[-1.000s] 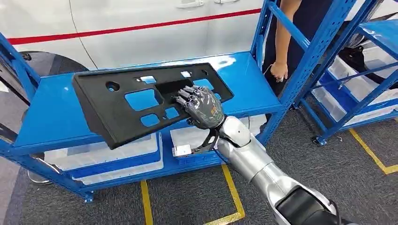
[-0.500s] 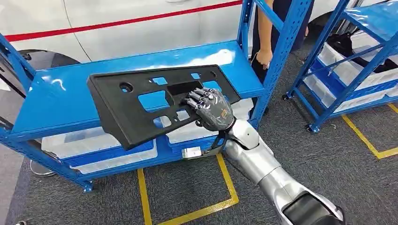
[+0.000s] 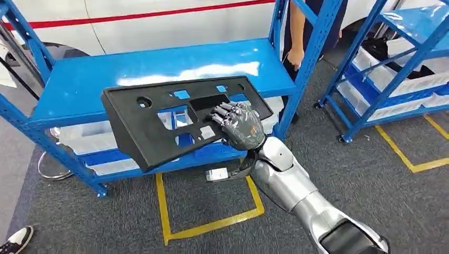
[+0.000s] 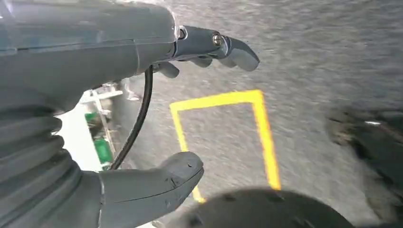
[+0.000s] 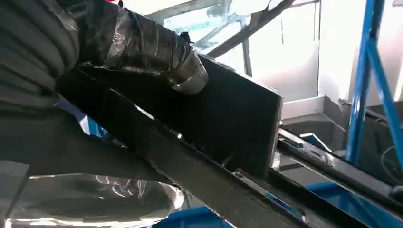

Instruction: Take the parts from the cabinet and place them on the table.

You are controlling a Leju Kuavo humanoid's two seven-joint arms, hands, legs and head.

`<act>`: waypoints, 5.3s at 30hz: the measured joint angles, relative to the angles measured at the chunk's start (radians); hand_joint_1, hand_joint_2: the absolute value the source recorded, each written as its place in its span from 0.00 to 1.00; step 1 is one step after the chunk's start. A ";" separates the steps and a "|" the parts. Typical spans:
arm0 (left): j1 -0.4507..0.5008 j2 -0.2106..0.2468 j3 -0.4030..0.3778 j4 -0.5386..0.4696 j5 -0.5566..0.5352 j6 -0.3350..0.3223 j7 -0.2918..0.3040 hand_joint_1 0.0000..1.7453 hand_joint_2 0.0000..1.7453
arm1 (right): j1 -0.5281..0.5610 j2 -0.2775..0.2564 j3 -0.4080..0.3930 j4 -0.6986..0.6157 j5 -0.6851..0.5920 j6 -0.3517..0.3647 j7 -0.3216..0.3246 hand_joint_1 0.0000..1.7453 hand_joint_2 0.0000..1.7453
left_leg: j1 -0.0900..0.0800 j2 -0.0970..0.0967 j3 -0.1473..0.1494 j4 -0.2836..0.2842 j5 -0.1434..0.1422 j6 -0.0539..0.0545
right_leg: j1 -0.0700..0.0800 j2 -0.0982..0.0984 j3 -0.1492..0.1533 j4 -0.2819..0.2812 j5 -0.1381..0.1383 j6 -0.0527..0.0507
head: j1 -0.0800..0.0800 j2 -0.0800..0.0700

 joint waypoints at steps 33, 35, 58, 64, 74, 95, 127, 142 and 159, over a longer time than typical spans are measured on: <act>0.000 0.005 -0.023 0.002 -0.003 -0.005 -0.004 0.00 1.00 | -0.017 -0.036 0.015 0.011 -0.005 0.000 0.065 1.00 1.00 | -0.004 -0.001 -0.030 0.004 0.014 -0.002 | 0.001 -0.001 0.009 0.071 0.042 -0.005 | 0.000 0.000; 0.000 0.005 -0.023 0.002 0.000 -0.005 -0.004 0.00 1.00 | -0.019 -0.037 0.016 0.011 -0.005 0.000 0.065 1.00 1.00 | -0.004 -0.002 -0.059 0.015 0.028 -0.007 | 0.003 -0.002 0.108 -0.044 0.098 -0.013 | 0.000 0.000; -0.002 0.038 -0.024 0.003 0.025 -0.031 -0.010 0.00 1.00 | -0.080 -0.002 0.085 0.088 -0.022 0.000 0.169 1.00 1.00 | 0.001 -0.004 0.025 -0.012 -0.008 -0.017 | 0.007 -0.005 0.070 -0.213 0.160 -0.025 | 0.001 0.000; -0.001 0.038 -0.025 0.003 0.023 -0.024 -0.010 0.00 1.00 | -0.086 -0.010 0.103 0.101 -0.055 0.000 0.173 1.00 1.00 | -0.002 -0.003 -0.075 0.005 0.054 -0.008 | 0.003 -0.003 0.051 0.053 0.037 -0.017 | 0.000 0.000; 0.006 0.036 -0.026 0.003 0.024 -0.021 -0.011 0.00 1.00 | -0.104 -0.017 0.130 0.105 -0.063 0.000 0.173 1.00 1.00 | 0.002 -0.009 -0.158 0.080 0.004 -0.058 | 0.008 -0.008 0.201 -0.239 0.080 -0.072 | 0.000 0.000; 0.007 0.024 -0.026 0.003 0.037 -0.021 -0.039 0.00 1.00 | -0.064 -0.063 0.158 0.111 -0.086 0.000 0.170 1.00 1.00 | 0.001 0.000 -0.026 -0.030 0.035 -0.006 | 0.001 0.000 0.029 0.060 0.124 -0.008 | 0.000 0.000; 0.015 0.031 -0.026 0.004 0.054 -0.037 -0.038 0.00 1.00 | -0.081 -0.061 0.212 0.125 -0.129 0.000 0.224 1.00 1.00 | 0.002 -0.004 -0.108 -0.011 0.110 -0.043 | 0.015 -0.003 0.200 -0.236 0.072 -0.054 | 0.000 0.000; 0.011 0.027 -0.042 0.004 0.057 -0.033 -0.033 0.00 1.00 | -0.102 -0.098 0.245 0.138 -0.187 0.000 0.262 1.00 1.00 | 0.039 0.062 -0.135 0.006 0.122 -0.058 | -0.034 -0.069 0.184 -0.189 0.047 0.040 | 0.000 0.000; 0.019 0.035 -0.047 0.011 0.067 -0.039 -0.041 0.00 1.00 | -0.210 -0.148 0.267 0.105 -0.195 0.000 0.307 1.00 1.00 | -0.018 -0.086 -0.045 0.057 -0.015 0.014 | 0.005 0.113 0.109 -0.189 0.118 -0.040 | -0.001 0.000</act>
